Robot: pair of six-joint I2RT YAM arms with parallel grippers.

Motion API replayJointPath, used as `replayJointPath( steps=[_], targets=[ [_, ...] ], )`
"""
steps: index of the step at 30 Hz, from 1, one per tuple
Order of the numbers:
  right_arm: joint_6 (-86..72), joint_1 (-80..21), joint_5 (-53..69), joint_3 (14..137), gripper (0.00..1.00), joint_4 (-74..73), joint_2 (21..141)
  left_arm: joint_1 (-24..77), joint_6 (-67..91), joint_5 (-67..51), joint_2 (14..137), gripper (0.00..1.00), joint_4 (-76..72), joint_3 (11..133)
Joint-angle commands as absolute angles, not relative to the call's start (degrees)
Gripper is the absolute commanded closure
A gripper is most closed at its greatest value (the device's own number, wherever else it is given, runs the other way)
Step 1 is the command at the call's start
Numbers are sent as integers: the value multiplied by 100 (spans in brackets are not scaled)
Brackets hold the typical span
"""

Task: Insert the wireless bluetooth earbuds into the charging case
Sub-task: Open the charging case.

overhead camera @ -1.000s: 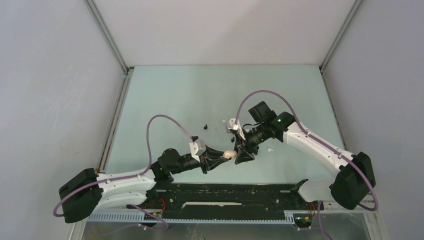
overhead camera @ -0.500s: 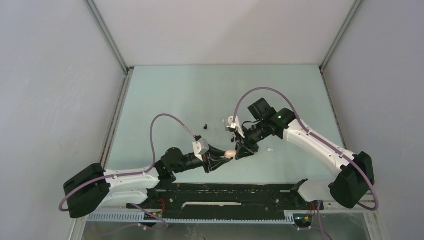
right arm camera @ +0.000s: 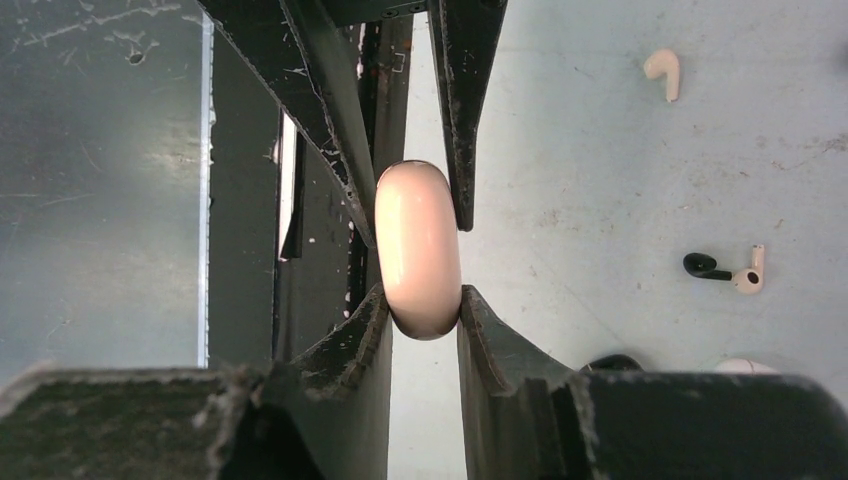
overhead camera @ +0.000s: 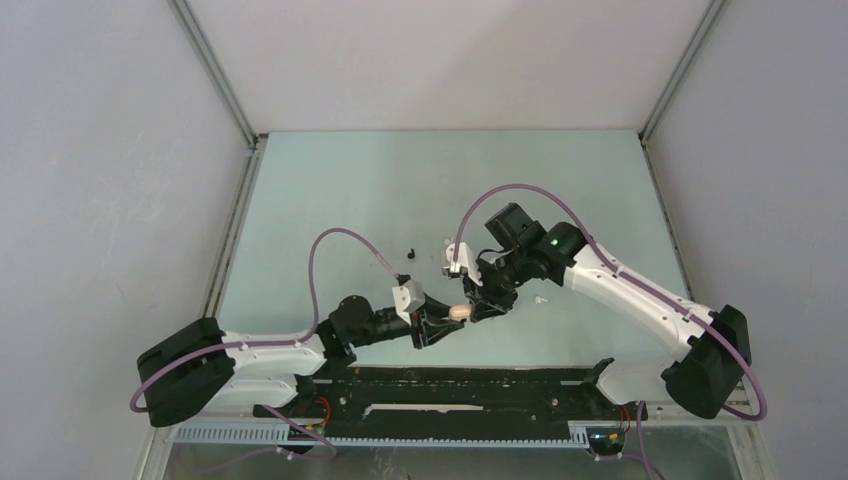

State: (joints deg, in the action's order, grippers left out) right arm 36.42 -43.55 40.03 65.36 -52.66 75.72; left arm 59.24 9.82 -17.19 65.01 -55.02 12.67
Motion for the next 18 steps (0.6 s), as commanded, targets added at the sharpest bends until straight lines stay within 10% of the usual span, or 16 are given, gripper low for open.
replayJointPath(
  steps=[1,18],
  targets=[
    [3550,-4493,3678,6776,89,-5226,7496,6000,731,-1836,6571,62,-5814,1443],
    [3482,-4516,3673,6883,90,-5247,7569,6047,690,-1660,6733,62,-5870,1413]
  ],
)
